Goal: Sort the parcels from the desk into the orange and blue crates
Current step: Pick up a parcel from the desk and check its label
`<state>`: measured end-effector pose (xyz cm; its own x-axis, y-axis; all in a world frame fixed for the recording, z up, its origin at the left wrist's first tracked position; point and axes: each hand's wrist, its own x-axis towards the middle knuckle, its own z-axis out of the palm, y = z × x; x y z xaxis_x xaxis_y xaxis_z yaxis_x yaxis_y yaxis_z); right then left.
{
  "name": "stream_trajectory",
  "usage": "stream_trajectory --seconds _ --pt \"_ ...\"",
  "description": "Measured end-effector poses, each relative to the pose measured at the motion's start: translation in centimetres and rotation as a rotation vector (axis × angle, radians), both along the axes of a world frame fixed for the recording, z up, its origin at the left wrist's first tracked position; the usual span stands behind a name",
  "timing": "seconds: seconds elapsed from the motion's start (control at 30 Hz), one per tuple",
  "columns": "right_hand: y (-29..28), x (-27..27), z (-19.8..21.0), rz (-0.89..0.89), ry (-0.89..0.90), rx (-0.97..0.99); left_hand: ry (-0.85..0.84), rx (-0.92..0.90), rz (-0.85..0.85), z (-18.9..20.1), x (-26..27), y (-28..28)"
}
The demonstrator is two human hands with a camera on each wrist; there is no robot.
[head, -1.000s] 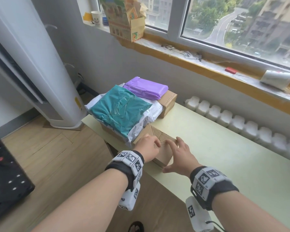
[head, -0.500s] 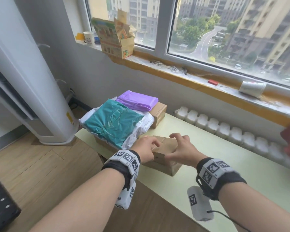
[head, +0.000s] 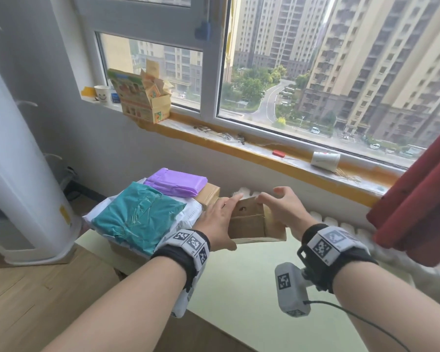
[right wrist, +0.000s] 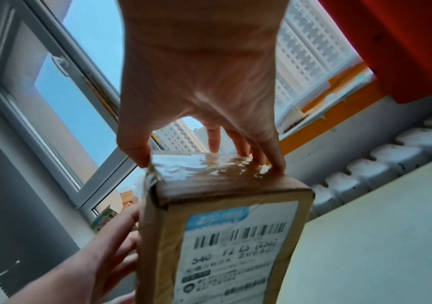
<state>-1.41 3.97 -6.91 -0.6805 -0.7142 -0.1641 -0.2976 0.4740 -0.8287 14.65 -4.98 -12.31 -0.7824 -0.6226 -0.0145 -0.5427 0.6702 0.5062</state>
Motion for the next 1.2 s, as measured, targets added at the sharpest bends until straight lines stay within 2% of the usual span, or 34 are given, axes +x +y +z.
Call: stream_trajectory --seconds 0.1,0.43,0.63,0.8,1.0,1.2 --pt "0.4 -0.2 0.6 -0.015 0.011 0.009 0.064 0.004 0.003 0.5 -0.7 0.0" --pt "2.0 -1.2 1.6 -0.056 -0.030 -0.084 0.163 0.254 0.108 1.5 -1.4 0.0" --pt "2.9 -1.8 1.4 -0.109 -0.060 -0.148 0.366 0.624 0.232 2.0 -1.1 -0.6" --pt "3.3 -1.5 0.8 -0.058 -0.103 -0.082 0.490 0.810 0.264 3.3 -1.1 -0.3" --pt "3.6 -0.7 0.0 0.030 -0.249 -0.034 0.479 0.952 0.255 3.5 -1.1 0.1" --pt "4.8 -0.7 -0.9 0.116 -0.316 0.060 0.426 0.970 0.225 2.6 -1.7 0.4"
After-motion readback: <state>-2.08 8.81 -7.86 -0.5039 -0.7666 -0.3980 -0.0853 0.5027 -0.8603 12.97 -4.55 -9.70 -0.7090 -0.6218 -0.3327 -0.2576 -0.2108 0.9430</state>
